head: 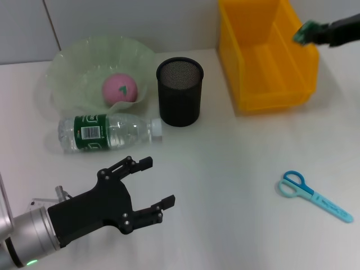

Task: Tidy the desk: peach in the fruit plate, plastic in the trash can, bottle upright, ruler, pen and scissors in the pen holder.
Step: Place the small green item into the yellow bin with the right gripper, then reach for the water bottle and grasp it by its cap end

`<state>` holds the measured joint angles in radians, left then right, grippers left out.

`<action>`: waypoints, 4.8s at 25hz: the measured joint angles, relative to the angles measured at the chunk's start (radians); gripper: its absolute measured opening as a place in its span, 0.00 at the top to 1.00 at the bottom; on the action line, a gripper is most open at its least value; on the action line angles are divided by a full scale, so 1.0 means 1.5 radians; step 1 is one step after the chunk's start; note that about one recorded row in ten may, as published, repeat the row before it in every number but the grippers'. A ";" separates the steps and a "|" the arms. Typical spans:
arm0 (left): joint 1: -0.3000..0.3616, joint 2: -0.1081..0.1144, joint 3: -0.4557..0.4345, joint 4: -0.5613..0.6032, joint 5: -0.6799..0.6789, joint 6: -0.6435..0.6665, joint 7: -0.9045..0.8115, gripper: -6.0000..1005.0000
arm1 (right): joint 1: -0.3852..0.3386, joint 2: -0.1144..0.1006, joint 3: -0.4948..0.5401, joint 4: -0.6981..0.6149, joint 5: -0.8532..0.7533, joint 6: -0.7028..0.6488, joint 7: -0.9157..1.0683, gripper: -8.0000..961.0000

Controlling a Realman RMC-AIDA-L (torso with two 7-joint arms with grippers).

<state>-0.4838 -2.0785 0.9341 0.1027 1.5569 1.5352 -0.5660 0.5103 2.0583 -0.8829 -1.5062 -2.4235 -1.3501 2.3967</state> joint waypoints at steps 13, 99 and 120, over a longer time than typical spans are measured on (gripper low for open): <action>-0.001 0.001 0.000 0.013 -0.005 0.005 0.002 0.16 | 0.117 -0.038 0.007 0.347 -0.010 0.230 -0.128 0.70; -0.089 -0.001 0.535 0.493 0.253 -0.605 -0.576 0.20 | -0.206 -0.012 0.206 0.633 0.331 -0.312 -0.885 0.12; -0.089 -0.001 0.558 0.484 0.279 -0.640 -0.583 0.24 | -0.200 -0.012 0.206 0.642 0.319 -0.290 -0.886 0.13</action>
<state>-0.6166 -2.0801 1.7708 0.8284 1.9750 0.5746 -1.4405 0.2101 2.0401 -0.5737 -0.5429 -1.9452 -1.7854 1.0676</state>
